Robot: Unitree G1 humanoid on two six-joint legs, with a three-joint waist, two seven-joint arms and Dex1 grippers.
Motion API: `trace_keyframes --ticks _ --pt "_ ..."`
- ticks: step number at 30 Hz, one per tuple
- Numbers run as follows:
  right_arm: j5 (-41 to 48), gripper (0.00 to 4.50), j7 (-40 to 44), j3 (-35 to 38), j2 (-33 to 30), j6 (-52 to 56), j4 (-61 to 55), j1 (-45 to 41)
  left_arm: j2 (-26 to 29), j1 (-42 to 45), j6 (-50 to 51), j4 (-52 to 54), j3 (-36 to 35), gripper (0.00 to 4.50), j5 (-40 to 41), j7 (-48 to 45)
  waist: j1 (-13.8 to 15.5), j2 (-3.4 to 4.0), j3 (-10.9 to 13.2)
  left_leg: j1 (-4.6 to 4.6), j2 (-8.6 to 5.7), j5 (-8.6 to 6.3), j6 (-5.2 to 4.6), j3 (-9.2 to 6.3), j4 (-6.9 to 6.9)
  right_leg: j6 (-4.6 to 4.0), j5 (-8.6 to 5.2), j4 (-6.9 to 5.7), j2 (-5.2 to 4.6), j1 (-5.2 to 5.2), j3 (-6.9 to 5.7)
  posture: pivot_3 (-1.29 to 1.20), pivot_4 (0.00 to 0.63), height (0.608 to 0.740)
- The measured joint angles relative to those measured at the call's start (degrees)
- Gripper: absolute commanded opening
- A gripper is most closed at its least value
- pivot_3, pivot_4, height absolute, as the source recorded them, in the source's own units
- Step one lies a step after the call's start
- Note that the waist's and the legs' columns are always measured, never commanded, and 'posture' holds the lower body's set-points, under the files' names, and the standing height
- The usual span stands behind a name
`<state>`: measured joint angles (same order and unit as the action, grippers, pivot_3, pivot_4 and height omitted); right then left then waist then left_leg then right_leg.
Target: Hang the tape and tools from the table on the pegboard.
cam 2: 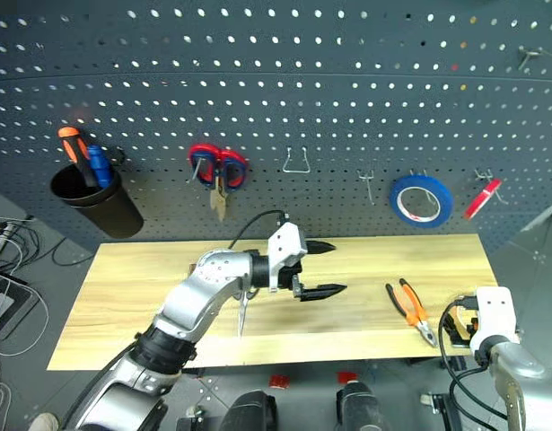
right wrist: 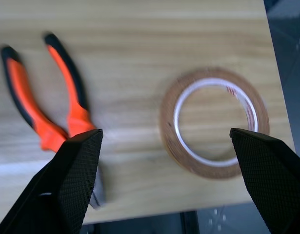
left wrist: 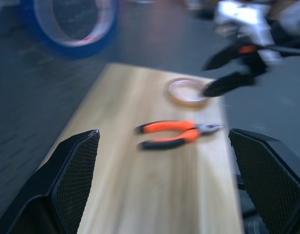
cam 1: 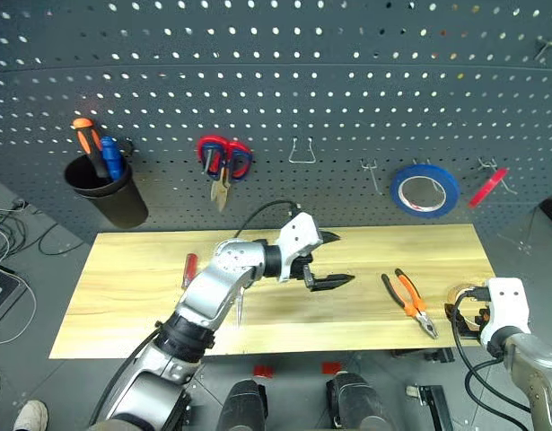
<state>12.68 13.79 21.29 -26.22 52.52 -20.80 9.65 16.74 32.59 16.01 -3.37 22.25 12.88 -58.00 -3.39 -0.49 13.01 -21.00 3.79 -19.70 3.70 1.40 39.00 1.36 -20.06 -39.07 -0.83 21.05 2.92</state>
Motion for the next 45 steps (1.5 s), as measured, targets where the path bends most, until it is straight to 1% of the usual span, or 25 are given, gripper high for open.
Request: trace_keyframes --ticks 2,4,5,10,12,13,19,22,31,32,33,34,37,43,44,45 --pt "-0.05 4.48 0.36 0.03 -0.66 -0.11 2.43 -1.74 -1.86 2.41 -4.83 -5.52 1.56 4.5 -1.47 -2.43 -0.29 -0.09 0.88 0.02 -0.04 0.02 -0.04 0.0 0.02 0.09 0.03 0.0 0.0 0.01 0.05 -0.19 0.361 0.74" --pt "-0.16 4.48 0.86 -0.12 -1.34 -0.82 4.53 -3.22 -3.61 4.23 -9.25 -10.48 2.85 4.5 -3.09 -4.22 -0.46 -0.05 1.91 0.02 -0.05 0.03 -0.07 -0.01 0.04 0.12 0.04 -0.03 0.0 0.01 0.2 -0.19 0.368 0.74" --pt "-0.23 4.48 1.06 -0.28 -1.6 -1.2 5.74 -3.77 -4.3 4.92 -11.03 -12.69 3.4 4.5 -3.78 -5.05 -0.48 -0.09 2.31 0.0 -0.06 0.03 -0.07 0.0 0.04 0.12 0.04 -0.03 0.01 0.02 0.25 -0.19 0.392 0.74" --pt "-0.62 4.48 2.47 -1.95 -3.27 -3.74 10.46 -6.38 -7.7 8.43 -19.01 -21.7 5.14 4.5 -6.72 -8.85 -0.78 -0.17 5.18 -0.14 -0.11 0.04 -0.11 0.09 0.18 0.28 0.13 -0.1 0.02 0.13 0.56 -0.2 0.432 0.74" --pt "-0.62 4.48 3.09 -2.48 -4.02 -4.57 12.28 -8.15 -10.03 9.86 -21.94 -24.82 6.21 4.5 -7.77 -10.23 -0.86 -0.09 5.98 -0.44 -0.09 -0.1 -0.39 0.07 0.82 0.34 0.16 -0.27 0.03 0.27 0.57 -0.19 0.443 0.74" --pt "-0.62 4.48 3.39 -2.53 -4.36 -5.02 12.61 -8.76 -11.03 10.38 -23.32 -26.1 6.51 4.5 -8.11 -10.67 -0.92 -0.1 6.45 -0.6 -0.1 -0.21 -0.59 0.04 1.08 0.34 0.16 -0.81 0.04 0.42 0.65 -0.19 0.443 0.74" --pt "-0.82 4.48 4.22 -3.33 -5.51 -7.82 19.53 -12.63 -14.2 11.78 -28.61 -31.61 6.65 4.5 -9.71 -12.54 -1.22 -0.16 7.99 -0.9 -0.14 -0.24 -0.65 0.06 1.51 0.44 0.2 -0.89 -0.01 0.7 0.7 -0.19 0.462 0.74" --pt "-0.69 4.48 4.25 -3.25 -5.94 -8.44 23.19 -15.45 -15.87 12.34 -30.28 -33.13 6.69 4.5 -10.38 -12.74 -1.36 -0.15 8.76 -1.04 -0.15 -0.35 -0.85 0.09 1.81 0.65 0.09 -0.95 -0.02 0.74 0.76 -0.19 0.465 0.74" --pt "-0.18 4.48 5.02 -3.06 -6.24 -8.56 26.08 -18.08 -17.09 15.32 -34.22 -38.66 5.95 4.5 -13.41 -9.63 -1.36 -0.51 9.26 -1.05 -0.15 -0.37 -0.89 0.13 1.82 0.72 0.12 -0.93 -0.09 0.76 0.73 -0.17 0.468 0.74" --pt "-0.18 4.06 5.22 -3.09 -6.25 -8.66 26.3 -18.22 -17.1 15.8 -34.56 -39.48 5.74 4.5 -13.92 -8.9 -1.36 -0.57 9.3 -1.05 -0.14 -0.37 -0.89 0.12 1.81 0.75 0.14 -0.91 -0.09 0.77 0.72 -0.16 0.473 0.74" --pt "-0.17 3.89 5.53 -3.21 -6.25 -8.88 26.43 -18.24 -17.08 16.14 -35.1 -40.11 5.47 4.5 -14.23 -8.56 -1.36 -0.59 9.31 -1.04 -0.15 -0.38 -0.89 0.13 1.81 0.75 0.14 -0.92 -0.09 0.77 0.71 -0.16 0.469 0.74" --pt "-0.19 3.59 5.93 -3.49 -6.25 -9.04 26.43 -18.24 -16.95 16.49 -35.4 -40.43 5.31 4.5 -14.52 -8.18 -1.36 -0.6 9.34 -1.05 -0.15 -0.37 -0.89 0.13 1.81 0.75 0.14 -0.91 -0.09 0.77 0.7 -0.16 0.467 0.74" --pt "-0.29 2.59 6.22 -4.66 -6.25 -9.59 26.16 -18.15 -16.38 16.63 -36.51 -40.96 4.7 4.5 -15.47 -7.46 -1.36 -0.61 9.34 -1.03 -0.14 -0.38 -0.89 0.15 1.81 0.76 0.14 -0.9 -0.11 0.77 0.68 -0.15 0.455 0.74" --pt "-1.61 0.62 4.77 -5.62 -6.26 -10.74 26.17 -17.56 -14.57 16.5 -37.27 -41.68 4.24 4.5 -16.6 -7.13 -0.98 -0.61 9.34 -1.06 -0.15 -0.37 -0.89 0.13 1.81 0.82 0.17 -0.93 -0.22 0.89 0.59 -0.14 0.451 0.74" --pt "-2.04 0.46 4.72 -5.72 -6.26 -10.8 26.15 -17.6 -14.6 16.49 -37.34 -41.65 4.24 4.5 -16.61 -7.22 -0.89 -0.61 9.33 -1.08 -0.16 -0.37 -0.89 0.14 1.81 0.86 0.19 -0.92 -0.24 0.92 0.61 -0.14 0.451 0.74" --pt "-2.3 0.46 4.7 -5.78 -6.26 -10.84 26.16 -17.61 -14.6 16.48 -37.36 -41.64 4.25 4.5 -16.61 -7.34 -0.84 -0.61 9.34 -1.09 -0.16 -0.37 -0.89 0.15 1.81 0.88 0.21 -0.92 -0.25 0.95 0.61 -0.13 0.445 0.74"
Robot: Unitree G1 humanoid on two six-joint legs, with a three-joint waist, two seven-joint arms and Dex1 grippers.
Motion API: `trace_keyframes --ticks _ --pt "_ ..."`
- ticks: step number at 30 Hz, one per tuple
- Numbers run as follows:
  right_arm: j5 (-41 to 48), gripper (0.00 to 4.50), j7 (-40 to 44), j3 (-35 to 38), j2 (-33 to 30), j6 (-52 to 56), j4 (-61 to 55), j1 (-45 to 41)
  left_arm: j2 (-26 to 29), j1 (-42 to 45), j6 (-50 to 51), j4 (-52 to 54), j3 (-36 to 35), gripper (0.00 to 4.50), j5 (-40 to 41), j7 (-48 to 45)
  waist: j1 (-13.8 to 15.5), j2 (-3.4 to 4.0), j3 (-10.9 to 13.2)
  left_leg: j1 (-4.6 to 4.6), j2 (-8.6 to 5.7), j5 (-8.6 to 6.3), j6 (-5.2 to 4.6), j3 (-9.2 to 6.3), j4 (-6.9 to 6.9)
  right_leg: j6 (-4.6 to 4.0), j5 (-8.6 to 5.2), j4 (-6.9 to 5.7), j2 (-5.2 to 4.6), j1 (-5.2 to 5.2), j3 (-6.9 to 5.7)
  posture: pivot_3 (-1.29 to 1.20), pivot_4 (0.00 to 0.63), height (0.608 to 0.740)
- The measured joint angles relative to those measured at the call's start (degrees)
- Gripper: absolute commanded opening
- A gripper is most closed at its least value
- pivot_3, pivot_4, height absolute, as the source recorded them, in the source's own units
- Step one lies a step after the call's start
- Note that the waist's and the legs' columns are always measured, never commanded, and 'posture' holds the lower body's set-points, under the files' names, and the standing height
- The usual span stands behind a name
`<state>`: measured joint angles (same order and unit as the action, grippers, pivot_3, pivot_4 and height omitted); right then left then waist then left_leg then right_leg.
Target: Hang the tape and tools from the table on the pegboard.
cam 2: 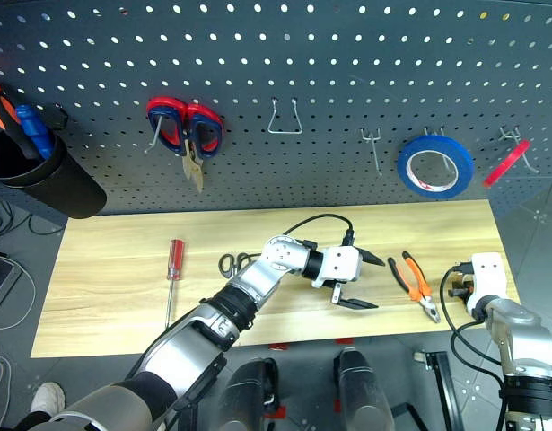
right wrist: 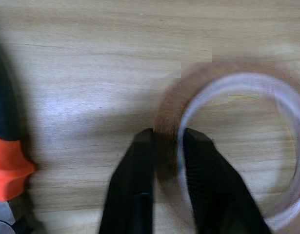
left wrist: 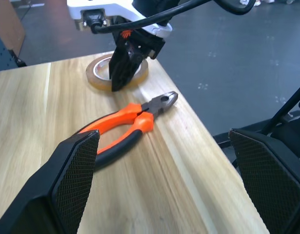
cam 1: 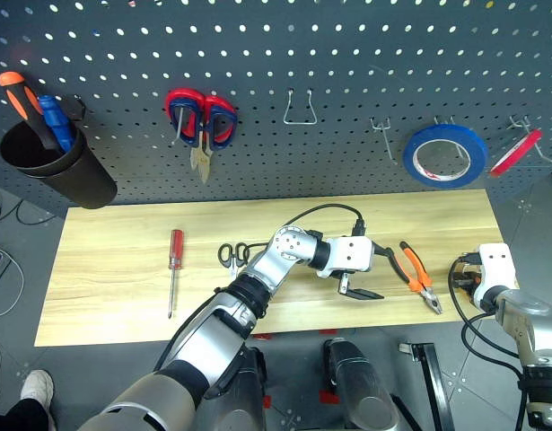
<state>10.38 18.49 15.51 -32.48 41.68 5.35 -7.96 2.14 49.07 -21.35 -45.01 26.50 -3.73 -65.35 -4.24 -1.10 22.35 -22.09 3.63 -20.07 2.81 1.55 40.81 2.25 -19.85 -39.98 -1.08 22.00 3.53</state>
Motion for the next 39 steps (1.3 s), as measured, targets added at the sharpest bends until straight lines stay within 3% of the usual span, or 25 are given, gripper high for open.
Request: trace_keyframes --ticks 10,13,16,20,25,30,35,39 --pt "-4.9 0.46 -4.62 -1.31 -0.08 -2.47 -1.53 1.93 -0.04 -3.07 1.6 4.54 -0.08 4.5 0.12 0.93 0.6 0.26 -0.22 -0.45 0.06 0.01 0.01 -0.04 0.08 0.07 0.04 -0.05 -0.11 0.46 -0.05 -0.15 0.329 0.74" --pt "-5.32 0.46 -5.34 -1.66 0.66 -2.38 -7.62 5.88 1.67 -7.57 5.69 12.46 -1.27 4.5 1.54 1.15 0.42 0.7 -0.66 -0.96 0.06 0.02 0.03 0.09 0.15 0.07 0.04 -0.66 -0.18 1.25 0.05 -0.16 0.298 0.74" --pt "-5.87 0.46 -6.29 -1.66 1.51 -2.12 -14.85 10.37 3.74 -12.69 11.53 20.94 -2.66 4.5 3.34 1.96 -0.4 1.03 -1.38 -1.06 0.03 0.02 0.03 0.1 0.13 0.07 0.04 -0.84 -0.19 1.42 0.08 -0.17 0.245 0.74" --pt "-8.81 0.46 -7.77 -2.12 2.16 -4.2 -26.58 19.01 5.76 -18.87 19.9 34.48 -3.82 4.5 6.18 3.92 -0.74 1.21 -4.53 -1.19 0.04 0.03 0.04 0.07 0.05 0.08 0.03 -0.78 -0.17 1.55 0.07 -0.17 0.196 0.74" --pt "-18.1 0.46 -10.35 -8.32 2.05 -17.29 -36.15 31.01 9.08 -25.64 27.96 47.66 -7.0 4.5 8.97 8.36 -0.82 1.28 -8.46 -1.11 -0.01 0.02 0.04 0.07 -0.05 0.13 0.0 -0.32 -0.14 1.42 0.1 -0.15 0.158 0.74" --pt "-27.42 0.46 -13.0 -15.26 1.01 -36.17 -33.06 35.31 11.33 -30.32 34.86 57.57 -9.57 4.5 10.85 13.37 -0.59 0.92 -11.12 -0.95 -0.07 0.02 0.05 0.13 -0.07 0.4 -0.09 0.02 -0.18 1.13 0.26 -0.1 0.126 0.74" --pt "-32.79 0.46 -14.48 -17.99 -1.06 -50.48 -24.94 30.06 13.7 -32.21 41.23 64.45 -14.63 4.5 15.17 17.45 -0.51 0.72 -12.7 -0.67 -0.09 0.02 0.05 0.16 -0.04 0.45 -0.07 0.06 -0.11 0.84 0.35 -0.05 0.118 0.74" --pt "-36.39 0.46 -15.82 -19.15 -2.53 -59.75 -18.58 19.59 14.6 -35.21 46.31 68.97 -20.17 4.5 18.02 22.6 -0.4 0.69 -13.27 -0.47 -0.05 0.02 0.05 0.11 -0.06 0.45 -0.08 0.03 -0.05 0.64 0.35 -0.02 0.109 0.74"
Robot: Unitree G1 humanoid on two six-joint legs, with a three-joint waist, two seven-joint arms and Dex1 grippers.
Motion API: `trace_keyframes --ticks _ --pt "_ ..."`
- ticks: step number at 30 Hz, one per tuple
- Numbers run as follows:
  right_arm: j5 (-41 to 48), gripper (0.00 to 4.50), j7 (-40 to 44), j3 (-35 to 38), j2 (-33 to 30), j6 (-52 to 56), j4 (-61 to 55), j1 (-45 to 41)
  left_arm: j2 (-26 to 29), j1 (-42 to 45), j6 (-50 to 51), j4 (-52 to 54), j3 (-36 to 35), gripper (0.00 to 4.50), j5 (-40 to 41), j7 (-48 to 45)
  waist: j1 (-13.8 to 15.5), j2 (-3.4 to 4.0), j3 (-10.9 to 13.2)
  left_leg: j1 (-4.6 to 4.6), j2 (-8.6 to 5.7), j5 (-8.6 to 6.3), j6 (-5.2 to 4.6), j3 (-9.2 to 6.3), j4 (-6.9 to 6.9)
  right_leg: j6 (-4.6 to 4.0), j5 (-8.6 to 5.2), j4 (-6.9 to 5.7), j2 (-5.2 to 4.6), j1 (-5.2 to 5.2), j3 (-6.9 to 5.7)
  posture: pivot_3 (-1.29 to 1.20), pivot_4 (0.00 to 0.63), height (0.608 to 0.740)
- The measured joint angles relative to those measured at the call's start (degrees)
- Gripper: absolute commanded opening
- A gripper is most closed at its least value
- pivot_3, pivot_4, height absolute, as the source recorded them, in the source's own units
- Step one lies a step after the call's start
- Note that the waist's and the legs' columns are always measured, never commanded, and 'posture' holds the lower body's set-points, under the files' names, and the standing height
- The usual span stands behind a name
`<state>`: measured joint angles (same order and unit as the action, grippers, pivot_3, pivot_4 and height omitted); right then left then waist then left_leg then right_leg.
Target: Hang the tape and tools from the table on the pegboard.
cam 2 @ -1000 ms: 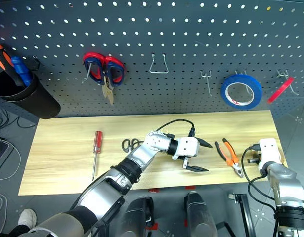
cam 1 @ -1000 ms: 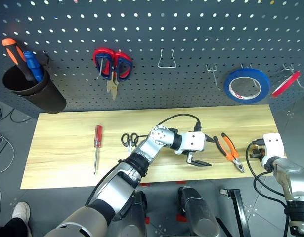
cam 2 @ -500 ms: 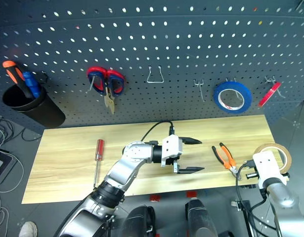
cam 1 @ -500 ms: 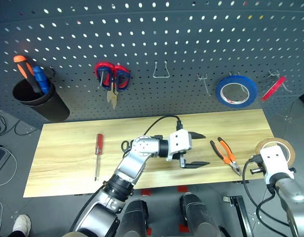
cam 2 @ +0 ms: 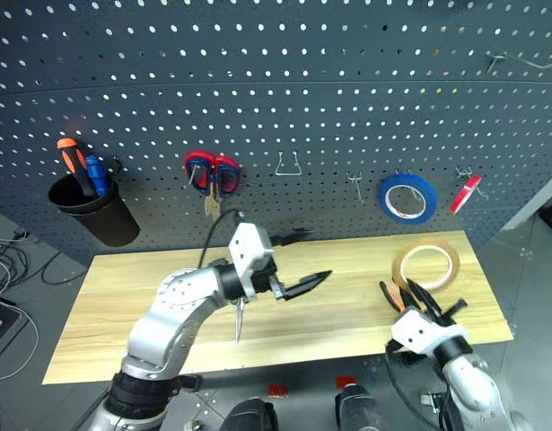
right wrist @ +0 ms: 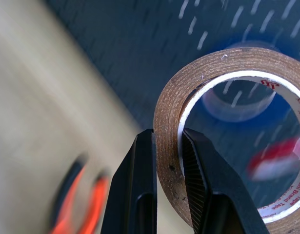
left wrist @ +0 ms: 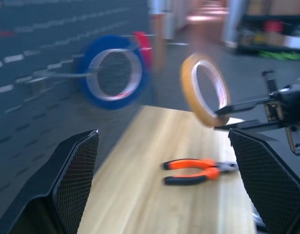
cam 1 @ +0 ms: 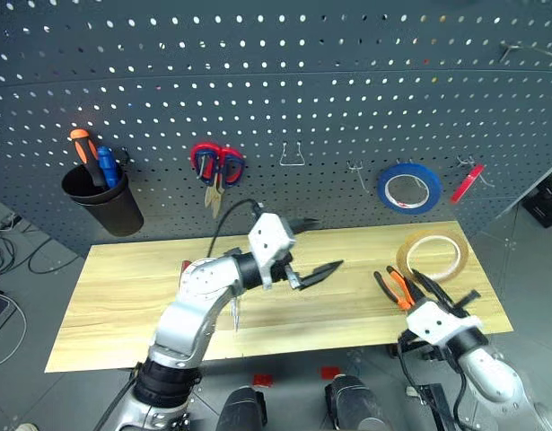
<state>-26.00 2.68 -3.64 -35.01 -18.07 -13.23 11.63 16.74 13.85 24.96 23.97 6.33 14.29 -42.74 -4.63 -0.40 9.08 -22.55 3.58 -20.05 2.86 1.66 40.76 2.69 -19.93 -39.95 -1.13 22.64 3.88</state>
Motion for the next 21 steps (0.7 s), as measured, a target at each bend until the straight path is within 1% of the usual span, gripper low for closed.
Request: trace_keyframes --ticks 3,6,9,12,16,21 --pt "-2.31 0.46 -0.97 -1.68 0.17 -5.6 3.97 -6.68 -0.02 -1.86 1.25 1.63 -1.24 4.5 0.12 3.94 0.89 -0.04 -0.5 0.1 -0.03 0.0 0.0 -0.06 -0.01 -0.01 0.0 0.0 -0.01 -0.16 -0.01 0.02 0.107 0.74" --pt "-3.28 0.46 -1.21 -4.06 1.44 -9.76 8.04 -12.91 -1.09 -2.65 2.17 2.81 -1.02 4.5 0.05 7.58 2.2 -0.08 -0.69 0.1 -0.02 0.0 -0.01 -0.09 0.01 -0.01 0.0 -0.04 -0.12 -0.17 -0.02 0.04 0.106 0.74" --pt "-2.67 0.46 -1.2 -5.27 2.63 -13.08 11.06 -16.3 -1.5 -2.62 2.2 2.87 -0.74 4.5 -0.13 10.05 3.3 -0.1 -0.98 0.09 -0.02 -0.01 -0.01 -0.12 0.01 -0.01 0.0 -0.05 -0.19 -0.18 -0.06 0.05 0.107 0.74" --pt "-2.29 0.46 -0.34 -6.22 2.9 -15.38 14.58 -19.86 -1.57 -1.94 0.35 1.28 -0.01 4.5 -1.26 11.47 3.62 -0.16 -1.18 0.12 -0.06 -0.01 -0.02 -0.09 0.01 -0.01 0.01 -0.04 -0.23 -0.22 -0.06 0.05 0.113 0.74" --pt "-0.22 0.46 1.85 -6.86 4.83 -15.06 21.29 -25.32 -2.38 1.23 -2.09 -3.63 1.81 4.5 -2.48 11.94 3.81 -0.23 -1.24 0.18 -0.08 -0.01 -0.02 -0.13 0.05 -0.02 0.01 -0.06 -0.16 -0.29 -0.14 0.05 0.128 0.74" --pt "2.48 0.46 4.51 -6.66 5.19 -13.63 27.86 -30.67 -4.13 4.78 -3.39 -5.99 3.17 4.5 -2.07 11.37 3.57 -0.23 -1.24 0.2 -0.08 -0.01 -0.03 -0.09 0.05 -0.02 0.01 -0.1 -0.13 -0.29 -0.14 0.03 0.147 0.74"
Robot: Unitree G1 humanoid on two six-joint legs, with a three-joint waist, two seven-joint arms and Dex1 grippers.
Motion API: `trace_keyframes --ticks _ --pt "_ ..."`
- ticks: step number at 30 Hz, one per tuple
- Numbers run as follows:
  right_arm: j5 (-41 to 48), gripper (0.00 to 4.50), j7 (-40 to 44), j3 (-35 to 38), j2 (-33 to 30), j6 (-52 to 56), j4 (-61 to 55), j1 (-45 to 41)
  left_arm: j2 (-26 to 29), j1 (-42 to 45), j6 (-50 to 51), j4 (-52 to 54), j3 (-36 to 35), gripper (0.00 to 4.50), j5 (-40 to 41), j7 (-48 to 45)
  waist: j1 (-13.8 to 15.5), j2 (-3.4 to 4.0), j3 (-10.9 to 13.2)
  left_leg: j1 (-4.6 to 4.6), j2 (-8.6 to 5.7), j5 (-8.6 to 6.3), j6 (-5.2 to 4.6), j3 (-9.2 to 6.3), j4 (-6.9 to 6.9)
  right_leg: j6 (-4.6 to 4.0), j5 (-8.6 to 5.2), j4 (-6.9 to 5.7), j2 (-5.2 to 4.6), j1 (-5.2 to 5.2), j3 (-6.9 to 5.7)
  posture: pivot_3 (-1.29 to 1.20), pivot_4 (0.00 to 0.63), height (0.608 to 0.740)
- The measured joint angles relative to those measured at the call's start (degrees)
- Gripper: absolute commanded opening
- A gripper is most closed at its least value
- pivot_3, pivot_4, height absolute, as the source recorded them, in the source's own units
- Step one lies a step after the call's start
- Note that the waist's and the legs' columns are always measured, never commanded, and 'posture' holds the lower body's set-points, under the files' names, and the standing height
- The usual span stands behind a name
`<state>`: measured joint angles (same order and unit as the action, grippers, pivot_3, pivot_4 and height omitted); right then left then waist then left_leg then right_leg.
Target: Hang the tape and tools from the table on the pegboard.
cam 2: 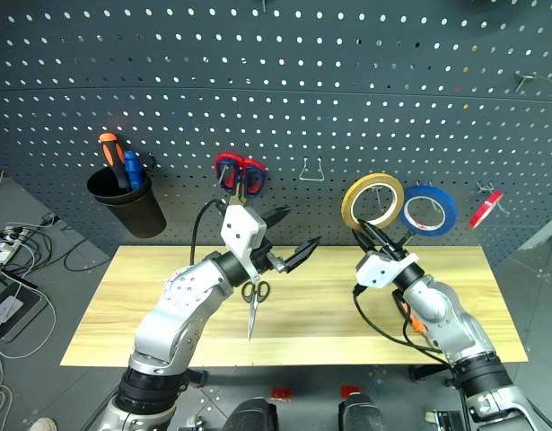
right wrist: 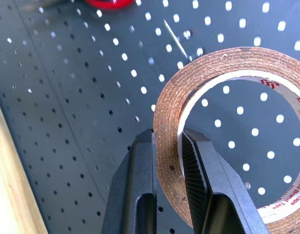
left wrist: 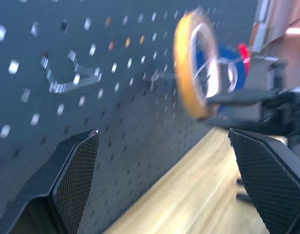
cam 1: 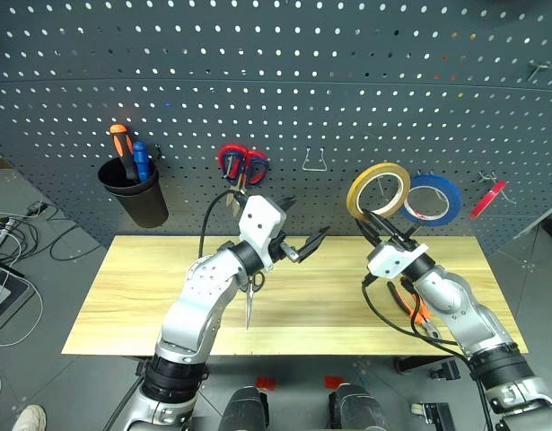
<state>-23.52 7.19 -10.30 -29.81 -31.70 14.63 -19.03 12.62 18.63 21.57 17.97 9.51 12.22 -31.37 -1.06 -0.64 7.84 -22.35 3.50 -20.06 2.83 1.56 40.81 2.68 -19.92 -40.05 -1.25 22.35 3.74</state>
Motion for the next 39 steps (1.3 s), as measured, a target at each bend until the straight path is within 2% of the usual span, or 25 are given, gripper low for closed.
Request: trace_keyframes --ticks 8,10,20,24,29,34,39 --pt "2.41 0.46 2.91 0.4 -0.18 3.32 5.68 -2.73 -1.38 1.66 -0.25 -2.87 1.91 4.5 0.36 -0.83 -0.83 0.01 0.02 0.0 0.04 -0.01 -0.02 -0.01 -0.02 -0.01 0.0 -0.06 0.07 -0.02 0.02 0.01 0.177 0.74" --pt "2.61 1.22 2.99 0.91 -0.19 4.19 5.52 -2.3 -1.2 1.65 -0.25 -2.87 2.06 4.5 0.38 -1.18 -0.83 0.02 0.03 0.0 0.04 -0.01 -0.02 -0.03 -0.02 -0.01 0.0 -0.18 0.07 -0.02 0.01 0.01 0.179 0.74" --pt "3.43 4.43 4.61 2.32 -0.23 7.28 0.56 3.5 -0.55 1.64 -0.51 -3.67 2.49 4.5 0.42 -1.92 -0.82 0.06 0.07 0.0 0.03 -0.02 -0.04 -0.06 -0.02 -0.01 0.0 0.01 0.04 -0.05 0.04 -0.02 0.187 0.74" --pt "5.56 4.47 6.9 3.09 -0.57 9.43 -4.97 7.14 -0.67 1.6 -0.56 -4.05 2.73 4.5 0.42 -1.98 -0.78 0.12 0.12 0.0 0.04 -0.02 -0.04 -0.1 -0.01 -0.01 0.0 0.01 0.05 -0.06 0.03 -0.03 0.197 0.74" --pt "10.88 4.47 12.31 6.67 -1.29 19.98 -18.88 18.12 1.37 -1.13 -1.11 -4.05 3.41 4.5 0.33 -3.48 -0.78 0.28 0.35 0.0 0.03 -0.04 -0.07 -0.09 -0.03 -0.01 0.0 0.09 0.04 -0.1 0.1 -0.05 0.219 0.74" --pt "17.67 4.47 20.42 8.77 -3.22 39.49 -32.13 24.22 6.43 -6.37 -4.84 -4.95 5.0 4.5 -0.74 -7.63 -0.84 0.4 1.78 0.31 0.01 -0.04 -0.07 -0.05 -0.04 -0.02 -0.01 0.12 0.1 -0.28 0.19 -0.08 0.258 0.74" --pt "23.06 4.47 24.22 9.83 -4.12 62.49 -36.21 18.9 9.65 -7.61 -9.65 -8.41 6.56 4.5 -3.02 -11.21 -0.86 0.32 4.25 0.58 -0.03 -0.05 -0.08 -0.13 0.01 -0.02 -0.01 0.11 0.11 -0.53 0.19 -0.09 0.318 0.74"
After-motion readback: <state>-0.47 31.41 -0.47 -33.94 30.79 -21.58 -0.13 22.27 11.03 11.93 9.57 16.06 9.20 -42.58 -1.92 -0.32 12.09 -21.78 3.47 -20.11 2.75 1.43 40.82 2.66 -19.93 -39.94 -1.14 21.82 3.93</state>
